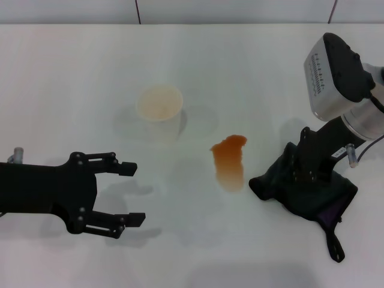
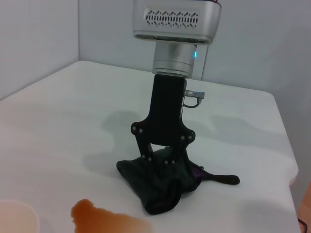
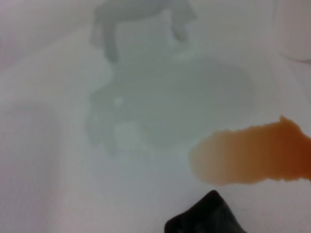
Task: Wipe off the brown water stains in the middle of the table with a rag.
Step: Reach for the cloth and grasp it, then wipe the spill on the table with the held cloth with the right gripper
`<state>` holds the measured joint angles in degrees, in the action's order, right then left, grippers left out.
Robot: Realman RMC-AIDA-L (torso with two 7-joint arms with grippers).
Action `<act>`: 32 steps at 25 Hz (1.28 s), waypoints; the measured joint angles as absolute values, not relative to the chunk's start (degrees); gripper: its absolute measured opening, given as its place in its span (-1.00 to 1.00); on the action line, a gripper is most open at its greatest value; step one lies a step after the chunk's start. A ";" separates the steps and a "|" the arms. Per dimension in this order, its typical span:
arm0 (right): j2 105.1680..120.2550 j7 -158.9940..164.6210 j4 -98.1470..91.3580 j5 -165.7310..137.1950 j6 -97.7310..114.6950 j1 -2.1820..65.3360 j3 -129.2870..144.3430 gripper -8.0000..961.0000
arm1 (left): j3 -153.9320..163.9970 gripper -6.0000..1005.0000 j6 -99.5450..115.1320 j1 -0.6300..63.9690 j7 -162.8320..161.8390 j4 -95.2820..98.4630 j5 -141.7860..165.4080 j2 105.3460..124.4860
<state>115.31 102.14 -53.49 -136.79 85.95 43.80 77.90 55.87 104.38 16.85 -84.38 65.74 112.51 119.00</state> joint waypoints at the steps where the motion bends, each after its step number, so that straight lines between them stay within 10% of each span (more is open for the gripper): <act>1: 115.31 102.13 -53.49 -136.79 85.95 43.82 77.90 -0.57 | 55.86 0.77 104.38 16.91 -84.37 65.74 112.51 118.99; 12: 115.80 102.01 -53.22 -134.85 82.11 44.61 79.38 -0.95 | 56.14 0.77 104.71 17.15 -84.37 65.75 112.49 118.91; 32: 115.86 102.31 -40.06 -127.29 57.04 56.38 89.74 -0.95 | 57.57 0.77 104.95 16.21 -84.63 65.65 112.16 119.10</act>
<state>115.86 102.31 -40.06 -127.29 57.04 56.38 89.74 57.57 104.95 16.21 -84.63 65.65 112.16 119.10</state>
